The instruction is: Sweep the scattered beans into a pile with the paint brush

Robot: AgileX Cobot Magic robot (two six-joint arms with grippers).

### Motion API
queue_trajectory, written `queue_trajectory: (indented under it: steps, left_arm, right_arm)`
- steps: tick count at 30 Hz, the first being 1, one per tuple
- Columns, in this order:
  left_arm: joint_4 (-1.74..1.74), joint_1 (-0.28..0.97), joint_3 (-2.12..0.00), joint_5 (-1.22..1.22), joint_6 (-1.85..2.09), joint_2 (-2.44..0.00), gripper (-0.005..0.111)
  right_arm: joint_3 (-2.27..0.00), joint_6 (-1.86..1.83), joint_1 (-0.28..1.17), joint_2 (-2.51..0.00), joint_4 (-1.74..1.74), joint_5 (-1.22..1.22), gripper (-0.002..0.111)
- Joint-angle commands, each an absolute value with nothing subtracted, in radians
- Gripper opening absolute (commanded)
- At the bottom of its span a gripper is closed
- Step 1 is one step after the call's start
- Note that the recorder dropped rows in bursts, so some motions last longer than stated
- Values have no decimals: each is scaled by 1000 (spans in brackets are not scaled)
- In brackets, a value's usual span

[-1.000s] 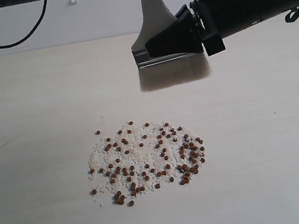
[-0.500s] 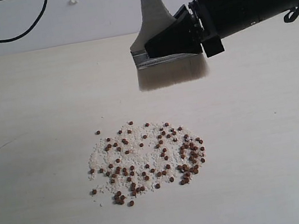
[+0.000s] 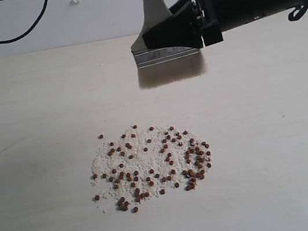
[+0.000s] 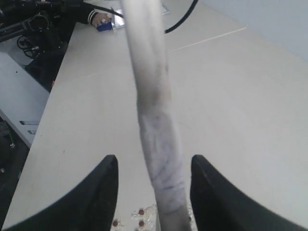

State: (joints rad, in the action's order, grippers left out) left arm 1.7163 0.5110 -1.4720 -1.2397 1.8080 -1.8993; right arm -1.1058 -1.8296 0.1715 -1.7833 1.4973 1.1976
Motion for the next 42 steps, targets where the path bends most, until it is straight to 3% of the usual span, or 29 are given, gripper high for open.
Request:
queue_trajectory:
  steps: [1,18,20,23,24,30,32,33,35,36,37,39,42]
  left_arm:
    - [1708,512,-1478,-1221,1807,-1896,0]
    - [1671,512,-1478,-1221,1768,-1896,0]
    - [1671,512,-1478,-1221,1768,-1896,0]
    - [1671,512,-1478,-1221,1766,-1896,0]
    - [1671,512,-1478,-1221,1766,-1896,0]
    - [1677,512,-1478,-1221,1766,-1896,0]
    - [1677,512,-1478,-1221,1766,-1896,7]
    - [1677,512,-1478,-1221,1766,-1896,15]
    - [1677,508,-1478,-1221,1766,-1894,48]
    - [1661,500,-1478,-1221,1771,-1889,72]
    - [1656,497,-1478,-1221,1771,-1887,80]
    - [1623,484,-1478,-1221,1753,-1880,84]
    - [1546,459,-1478,-1221,1701,-1874,72]
  right_arm:
    - [-1115,-1900,175,-1780,1557,1221,45]
    - [-1115,-2013,175,-1780,1618,1221,41]
    - [-1115,-2013,175,-1781,1616,1221,35]
    - [-1115,-2013,175,-1781,1595,1221,4]
    - [-1115,-2003,175,-1781,1593,1221,0]
    - [-1115,-1963,175,-1781,1594,1221,0]
    - [-1115,-1955,175,-1781,1594,1216,0]
    - [-1115,-1942,175,-1781,1594,1201,0]
    - [-1115,-1915,175,-1781,1606,1153,0]
    - [-1115,-1896,175,-1781,1617,1117,0]
    - [-1115,-1885,175,-1779,1623,1087,0]
    - [-1115,-1879,175,-1773,1633,999,0]
    - [-1115,-1867,175,-1753,1631,817,0]
